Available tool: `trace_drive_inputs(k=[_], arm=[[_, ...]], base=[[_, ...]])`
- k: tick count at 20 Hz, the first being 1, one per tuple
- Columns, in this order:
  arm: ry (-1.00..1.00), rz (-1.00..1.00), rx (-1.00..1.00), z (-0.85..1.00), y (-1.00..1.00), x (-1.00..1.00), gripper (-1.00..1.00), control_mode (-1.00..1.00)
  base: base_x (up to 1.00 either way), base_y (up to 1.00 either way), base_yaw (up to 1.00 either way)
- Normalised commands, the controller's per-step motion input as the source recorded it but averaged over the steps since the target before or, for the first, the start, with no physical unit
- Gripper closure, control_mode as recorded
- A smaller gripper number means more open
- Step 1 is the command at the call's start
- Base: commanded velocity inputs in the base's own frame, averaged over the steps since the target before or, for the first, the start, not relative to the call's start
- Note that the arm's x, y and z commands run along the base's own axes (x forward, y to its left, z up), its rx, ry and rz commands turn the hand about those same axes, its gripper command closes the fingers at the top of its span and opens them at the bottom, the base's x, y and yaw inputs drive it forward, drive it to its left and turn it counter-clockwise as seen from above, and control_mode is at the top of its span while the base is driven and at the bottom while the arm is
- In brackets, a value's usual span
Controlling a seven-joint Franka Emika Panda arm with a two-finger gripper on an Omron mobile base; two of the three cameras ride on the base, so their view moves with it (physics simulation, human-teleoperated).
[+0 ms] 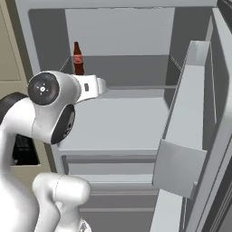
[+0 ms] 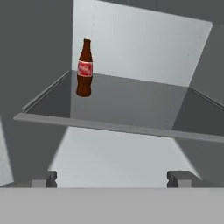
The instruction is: Open the fridge, grab two sodas, and place both sodas inside the bowl with ice on the dining counter.
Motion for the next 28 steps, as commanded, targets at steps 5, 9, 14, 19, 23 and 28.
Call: trace_drive_inputs(k=[5,9,14,19,23,28], arm=[[-0.06,0.05,0.00,0.11,0.01,0.28,-1.00,-1.00],[0.00,0.07,0.01,0.04,0.00,0.07,-1.00,-1.00],[-0.06,0.17,0.06,0.35,0.00,0.36,-1.00,-1.00],[-0.05,0.15,0.10,0.39,0.00,0.51,-1.00,-1.00],[-0.02,0.14,0.12,0.34,0.00,0.62,-1.00,-1.00],[0.00,0.09,0.05,0.08,0.00,0.69,-1.00,-1.00]], base=[[0.00,0.00,0.00],[0.00,0.00,0.00],[0.00,0.00,0.00],[0.00,0.00,0.00],[0.00,0.00,0.00],[0.00,0.00,0.00]])
